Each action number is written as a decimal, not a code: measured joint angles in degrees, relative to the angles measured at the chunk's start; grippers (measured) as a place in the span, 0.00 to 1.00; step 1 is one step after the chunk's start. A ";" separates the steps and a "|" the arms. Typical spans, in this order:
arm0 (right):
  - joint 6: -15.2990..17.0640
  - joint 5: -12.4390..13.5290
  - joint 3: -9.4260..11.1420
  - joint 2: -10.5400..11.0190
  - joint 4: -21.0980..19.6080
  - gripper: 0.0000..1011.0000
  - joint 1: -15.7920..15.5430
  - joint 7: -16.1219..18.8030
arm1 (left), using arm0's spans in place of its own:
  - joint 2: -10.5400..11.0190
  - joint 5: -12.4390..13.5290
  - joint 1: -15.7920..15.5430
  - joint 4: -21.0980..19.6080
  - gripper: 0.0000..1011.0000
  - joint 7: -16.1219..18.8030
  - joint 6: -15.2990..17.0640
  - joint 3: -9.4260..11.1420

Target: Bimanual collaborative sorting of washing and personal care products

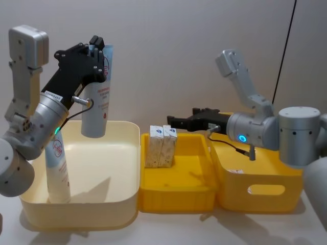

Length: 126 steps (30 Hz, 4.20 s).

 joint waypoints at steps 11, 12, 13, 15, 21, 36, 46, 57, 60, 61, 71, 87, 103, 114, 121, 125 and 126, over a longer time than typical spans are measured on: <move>-2.64 3.32 -0.38 -2.76 6.11 0.99 3.16 5.28 | -0.51 0.09 0.36 -0.15 0.03 0.02 0.11 -0.65; -2.82 3.53 -0.41 -2.91 6.56 0.99 3.38 5.72 | -0.60 0.11 0.37 -0.12 0.03 -0.03 0.11 -0.72; -3.23 4.02 -0.51 -3.21 7.41 0.99 3.81 6.84 | -0.66 0.13 0.37 -0.07 0.03 -0.09 0.11 -0.79; -3.56 4.46 -0.63 -3.58 8.41 0.99 4.38 7.86 | -0.72 0.18 0.38 -0.02 0.03 -0.11 0.10 -0.87; -5.17 6.39 -1.11 -4.89 12.38 0.99 6.42 12.38 | -0.96 0.62 0.49 0.04 0.03 -0.07 -0.05 -1.13; -6.64 7.86 -3.24 -4.68 15.36 0.99 8.40 18.61 | -1.59 1.62 0.70 0.18 0.03 0.20 -0.22 -1.81; -6.63 7.78 -5.30 -3.66 15.66 0.99 9.43 22.60 | -2.03 2.13 0.85 0.19 0.03 0.23 -0.07 -2.16; -7.97 8.18 -6.92 -4.73 18.78 0.99 11.88 25.97 | -2.55 2.62 0.87 0.36 0.03 0.12 0.12 -2.58; -8.53 8.25 -7.32 -5.22 19.86 0.99 12.55 26.28 | -2.64 2.71 0.87 0.39 0.03 0.08 0.16 -2.67; -8.65 8.25 -7.39 -5.33 20.09 0.99 12.68 26.31 | -2.69 2.77 0.87 0.39 0.03 0.04 0.18 -2.74; -10.67 8.23 -8.56 -6.99 23.64 0.99 14.74 26.46 | -2.90 3.07 1.13 0.30 0.03 -0.21 0.48 -3.13; -14.16 7.88 -10.30 -10.35 31.74 0.99 18.74 26.75 | -3.07 3.56 1.90 -0.54 0.03 -0.52 0.96 -3.95; -20.96 11.93 -14.17 -16.09 48.38 0.99 26.60 29.44 | -2.90 3.83 2.69 -1.60 0.03 -0.57 1.37 -4.58; -23.65 14.80 -16.78 -18.08 54.78 0.98 29.63 30.56 | -2.81 4.02 3.05 -1.99 0.03 -0.44 1.49 -4.81; -24.47 15.65 -17.57 -18.69 56.73 0.81 30.54 30.84 | -2.81 4.20 3.14 -2.03 0.03 -0.31 1.50 -4.94; -24.73 15.97 -17.83 -18.90 57.40 0.70 30.85 30.99 | -2.83 4.33 3.16 -2.03 0.03 -0.20 1.49 -5.03; -24.85 16.07 -17.93 -18.98 57.65 0.69 30.98 31.03 | -2.84 4.36 3.16 -2.03 0.03 -0.18 1.49 -5.04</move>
